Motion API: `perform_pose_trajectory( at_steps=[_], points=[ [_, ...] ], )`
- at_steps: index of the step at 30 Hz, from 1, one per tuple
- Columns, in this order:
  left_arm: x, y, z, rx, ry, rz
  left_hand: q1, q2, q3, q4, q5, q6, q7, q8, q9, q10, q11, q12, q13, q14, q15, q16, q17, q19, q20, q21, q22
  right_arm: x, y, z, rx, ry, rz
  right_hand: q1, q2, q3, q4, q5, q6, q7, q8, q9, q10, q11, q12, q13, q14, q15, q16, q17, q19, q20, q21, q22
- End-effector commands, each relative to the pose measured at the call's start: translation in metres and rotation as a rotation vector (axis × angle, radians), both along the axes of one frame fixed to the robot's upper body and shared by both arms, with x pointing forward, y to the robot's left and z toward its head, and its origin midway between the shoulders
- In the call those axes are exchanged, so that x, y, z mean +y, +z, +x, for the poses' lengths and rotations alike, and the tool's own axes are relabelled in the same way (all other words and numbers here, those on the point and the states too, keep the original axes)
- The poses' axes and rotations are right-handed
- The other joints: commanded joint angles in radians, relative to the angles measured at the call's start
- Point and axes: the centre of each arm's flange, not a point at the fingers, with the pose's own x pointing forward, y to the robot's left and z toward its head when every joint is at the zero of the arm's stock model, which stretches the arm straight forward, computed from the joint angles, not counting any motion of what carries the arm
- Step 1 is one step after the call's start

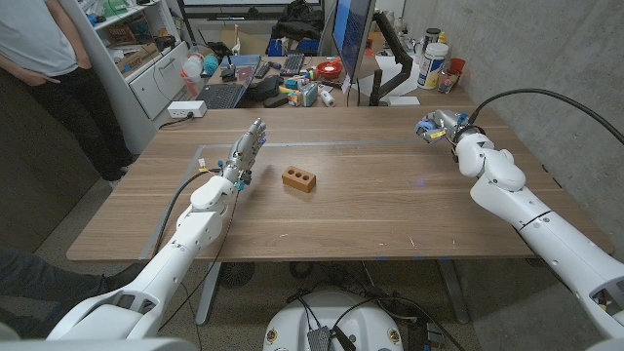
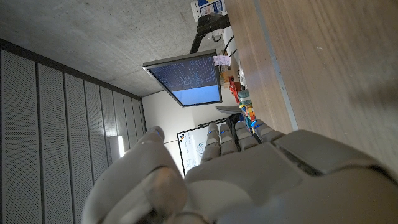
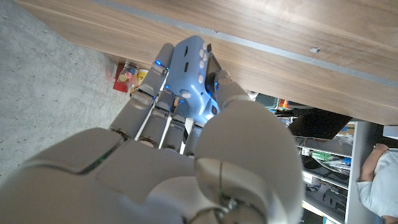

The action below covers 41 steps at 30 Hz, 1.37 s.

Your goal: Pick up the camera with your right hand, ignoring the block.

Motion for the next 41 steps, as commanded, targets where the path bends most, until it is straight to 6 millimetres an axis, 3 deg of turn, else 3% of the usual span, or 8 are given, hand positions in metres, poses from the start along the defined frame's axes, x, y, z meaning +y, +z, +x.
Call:
perform_pose_trajectory(
  at_steps=[1, 26, 41],
  points=[
    [0.000, 0.001, -0.001, -0.006, -0.005, 0.000, 0.003, 0.007, -0.003, -0.003, 0.000, 0.008, -0.001, 0.003, 0.004, 0.006, 0.001, 0.001, 0.006, 0.002, 0.004, 0.003, 0.004, -0.001, 0.004, -0.002, 0.003, 0.001, 0.014, -0.013, -0.053, -0.002, -0.006, 0.012, 0.001, -0.003, 0.002, 0.004, 0.012, -0.001, 0.001, 0.006, 0.006, 0.002, 0.005, 0.005, 0.010, -0.062, -0.004, 0.003, -0.003, 0.004, -0.004, 0.005],
    [0.006, 0.004, 0.000, -0.013, -0.012, 0.002, 0.005, 0.009, -0.006, -0.002, -0.001, 0.010, -0.002, 0.002, 0.005, 0.006, -0.001, 0.000, 0.006, 0.003, 0.004, 0.004, 0.004, -0.002, 0.004, -0.003, 0.003, 0.005, 0.029, -0.035, -0.131, -0.003, -0.019, 0.013, 0.007, -0.010, 0.006, 0.004, 0.017, -0.003, 0.000, 0.012, 0.011, 0.000, 0.005, 0.005, 0.015, -0.066, -0.013, 0.002, -0.004, 0.002, -0.007, 0.006],
    [0.008, 0.005, -0.003, -0.021, -0.008, 0.007, 0.006, 0.010, -0.007, -0.002, -0.002, 0.010, -0.002, 0.001, 0.005, 0.007, -0.002, 0.000, 0.006, 0.004, 0.005, 0.004, 0.004, -0.002, 0.004, -0.002, 0.003, 0.009, 0.032, -0.034, -0.133, 0.013, -0.024, 0.014, 0.009, -0.014, 0.007, 0.004, 0.020, -0.003, 0.000, 0.015, 0.016, -0.004, 0.006, 0.005, 0.018, -0.068, -0.018, 0.001, -0.007, 0.004, -0.010, 0.006]
  ],
)
